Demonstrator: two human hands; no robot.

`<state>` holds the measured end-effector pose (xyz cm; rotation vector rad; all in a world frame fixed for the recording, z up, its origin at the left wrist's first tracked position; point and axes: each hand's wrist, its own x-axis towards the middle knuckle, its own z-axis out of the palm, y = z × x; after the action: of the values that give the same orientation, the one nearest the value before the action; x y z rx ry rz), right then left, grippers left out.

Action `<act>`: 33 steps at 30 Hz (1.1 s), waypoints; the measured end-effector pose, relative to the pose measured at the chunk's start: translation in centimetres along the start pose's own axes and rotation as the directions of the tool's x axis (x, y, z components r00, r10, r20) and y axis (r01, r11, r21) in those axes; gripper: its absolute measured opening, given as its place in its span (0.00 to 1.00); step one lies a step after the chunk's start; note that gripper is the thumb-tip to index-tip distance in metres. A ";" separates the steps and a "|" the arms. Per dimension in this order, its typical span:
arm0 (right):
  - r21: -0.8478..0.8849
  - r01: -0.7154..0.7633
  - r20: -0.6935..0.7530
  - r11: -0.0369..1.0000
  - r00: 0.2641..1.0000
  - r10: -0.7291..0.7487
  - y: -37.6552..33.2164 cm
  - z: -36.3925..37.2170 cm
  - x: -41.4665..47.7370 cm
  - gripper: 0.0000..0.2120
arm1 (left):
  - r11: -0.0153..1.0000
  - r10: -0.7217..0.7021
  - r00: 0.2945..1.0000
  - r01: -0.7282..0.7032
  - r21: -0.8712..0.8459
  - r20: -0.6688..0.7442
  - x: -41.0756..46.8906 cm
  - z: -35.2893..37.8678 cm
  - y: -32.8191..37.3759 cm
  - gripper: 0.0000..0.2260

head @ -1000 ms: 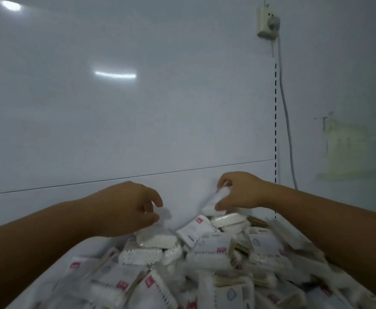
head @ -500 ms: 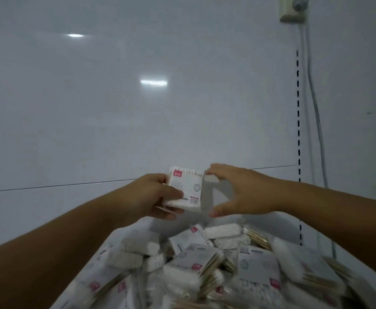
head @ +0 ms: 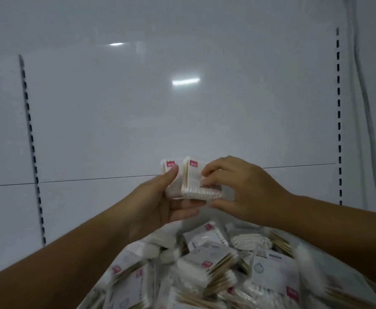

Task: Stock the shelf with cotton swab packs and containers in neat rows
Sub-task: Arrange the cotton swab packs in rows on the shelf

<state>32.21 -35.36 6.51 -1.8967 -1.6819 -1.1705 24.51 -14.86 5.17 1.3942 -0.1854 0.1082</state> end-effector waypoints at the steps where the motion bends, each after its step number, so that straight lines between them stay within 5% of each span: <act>1: 0.021 0.007 0.019 1.000 1.000 -0.007 -0.4 0.5 0.5 0.16 | 0.999 0.051 0.999 -0.051 -0.013 -0.006 -0.2 0.2 0.0 0.19; 5: 0.211 -0.095 0.133 0.973 0.989 0.068 -1.5 1.5 1.3 0.20 | 0.982 0.187 0.953 -0.172 0.084 -0.239 -1.4 -1.2 -0.2 0.18; 7: 0.261 -0.259 0.332 0.930 0.929 0.165 -1.5 1.4 1.2 0.26 | 0.980 0.189 0.930 -0.156 0.127 -0.317 -2.5 -2.6 -0.2 0.22; 9: 0.171 -0.315 0.679 0.934 0.724 0.120 -1.5 1.0 0.6 0.31 | 0.986 0.154 0.913 -0.117 0.120 -0.377 -3.9 -4.1 -0.1 0.23; 11: 0.088 -0.176 0.840 0.980 0.542 0.022 -1.9 1.0 -0.1 0.30 | 0.993 0.108 0.898 -0.078 0.088 -0.425 -5.0 -5.0 -0.1 0.23; 13: 0.066 -0.074 0.812 0.995 0.583 -0.010 -2.5 1.1 -0.5 0.23 | 0.997 0.065 0.883 -0.040 0.064 -0.465 -5.8 -5.5 0.0 0.22; 16: 0.047 -0.056 0.641 0.997 0.768 0.013 -2.9 0.2 0.1 0.17 | 0.997 0.042 0.876 -0.008 0.072 -0.480 -7.0 -6.0 0.8 0.21; 20: 0.239 -0.042 0.181 0.970 0.983 -0.002 -3.7 -2.1 2.3 0.13 | 0.997 0.055 0.879 -0.027 0.066 -0.473 -9.4 -6.2 1.5 0.23; 22: 0.248 0.112 -0.026 0.962 0.994 -0.109 -5.8 -2.0 3.9 0.13 | 0.996 0.087 0.871 -0.087 0.022 -0.483 -11.5 -6.5 1.5 0.22; 25: 0.111 0.308 -0.141 0.945 0.946 -0.291 -11.4 0.6 6.9 0.11 | 0.979 0.175 0.865 -0.204 -0.011 -0.471 -16.2 -7.3 1.1 0.19; 28: 0.132 0.343 -0.120 0.930 0.937 -0.329 -17.7 4.7 10.1 0.09 | 0.957 0.262 0.840 -0.288 0.019 -0.475 -22.2 -9.3 1.0 0.19; 33: 0.522 0.216 0.041 0.825 0.960 -0.277 -29.4 11.3 15.6 0.12 | 0.944 0.282 0.725 -0.325 0.050 -0.628 -35.0 -16.7 2.1 0.17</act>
<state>7.89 -10.10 3.98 -1.4623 -2.0948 -0.5971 -9.13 3.15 -2.37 1.1810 0.1488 0.8341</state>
